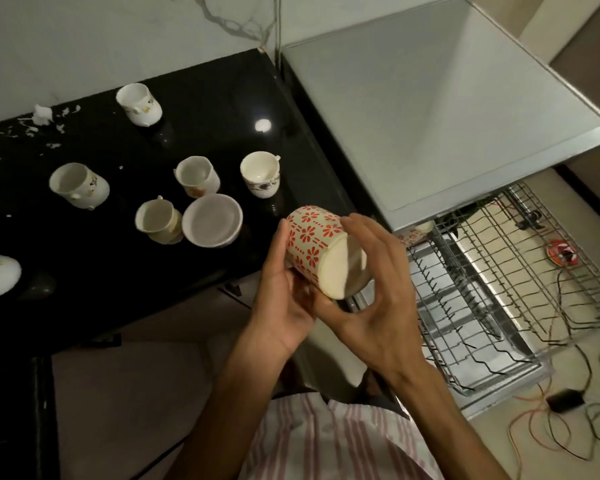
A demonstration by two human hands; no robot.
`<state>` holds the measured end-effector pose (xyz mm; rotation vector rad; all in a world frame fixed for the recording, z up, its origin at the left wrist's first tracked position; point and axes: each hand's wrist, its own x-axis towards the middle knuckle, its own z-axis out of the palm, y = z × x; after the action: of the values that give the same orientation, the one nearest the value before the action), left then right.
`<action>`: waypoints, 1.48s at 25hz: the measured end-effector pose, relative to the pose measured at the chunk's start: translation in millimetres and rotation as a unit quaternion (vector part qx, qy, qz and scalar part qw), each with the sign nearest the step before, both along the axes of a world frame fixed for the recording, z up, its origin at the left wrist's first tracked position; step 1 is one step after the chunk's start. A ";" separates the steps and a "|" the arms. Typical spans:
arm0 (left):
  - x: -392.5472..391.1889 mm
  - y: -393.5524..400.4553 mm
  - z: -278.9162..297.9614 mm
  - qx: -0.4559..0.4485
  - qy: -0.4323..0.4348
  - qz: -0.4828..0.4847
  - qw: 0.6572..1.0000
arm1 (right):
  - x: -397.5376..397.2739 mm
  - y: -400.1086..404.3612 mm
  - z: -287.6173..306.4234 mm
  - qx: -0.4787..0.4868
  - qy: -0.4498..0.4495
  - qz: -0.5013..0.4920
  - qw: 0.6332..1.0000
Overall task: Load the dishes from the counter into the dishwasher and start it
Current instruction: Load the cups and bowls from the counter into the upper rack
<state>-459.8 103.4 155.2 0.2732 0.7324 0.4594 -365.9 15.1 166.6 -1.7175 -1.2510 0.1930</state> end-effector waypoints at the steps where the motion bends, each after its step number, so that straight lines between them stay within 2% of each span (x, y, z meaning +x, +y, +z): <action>1: 7.6 -6.9 0.1 -0.012 0.004 0.001 1.000 | 6.3 -6.8 -2.0 -0.007 0.000 -0.001 1.000; 6: 55.0 -56.1 -5.6 -0.060 0.073 0.009 0.995 | 53.4 -57.2 -17.1 -0.048 0.026 0.001 0.999; 13: 124.1 -128.0 -28.6 -0.180 0.142 0.009 0.973 | 109.3 -117.1 -45.0 -0.104 0.103 -0.038 0.988; 17: 160.9 -144.8 -55.2 -0.183 0.171 -0.023 0.968 | 142.7 -132.0 -69.3 -0.142 0.135 -0.077 0.978; 20: 181.5 -141.2 -79.9 -0.137 0.192 -0.059 0.970 | 167.4 -133.2 -95.0 -0.167 0.158 -0.114 0.966; 23: 200.7 -136.2 -107.2 -0.052 0.223 -0.099 0.968 | 195.1 -126.7 -130.6 -0.190 0.159 -0.133 0.960; 26: 218.7 -127.9 -135.8 0.081 0.290 -0.124 0.946 | 222.2 -112.2 -164.0 -0.208 0.149 -0.137 0.957; 29: 244.9 -108.7 -158.3 0.181 0.316 -0.164 0.917 | 250.5 -93.3 -202.1 -0.226 0.147 -0.128 0.954; 33: 278.9 -75.6 -196.0 0.258 0.350 -0.209 0.876 | 287.6 -66.2 -249.1 -0.237 0.144 -0.118 0.953; 37: 304.3 -52.0 -236.6 0.276 0.347 -0.211 0.871 | 314.2 -42.4 -284.4 -0.234 0.140 -0.114 0.955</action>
<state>-155.5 51.5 -81.3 1.1600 1.1965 0.1260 -51.7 -27.2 -117.8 -2.1309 -0.8277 0.6120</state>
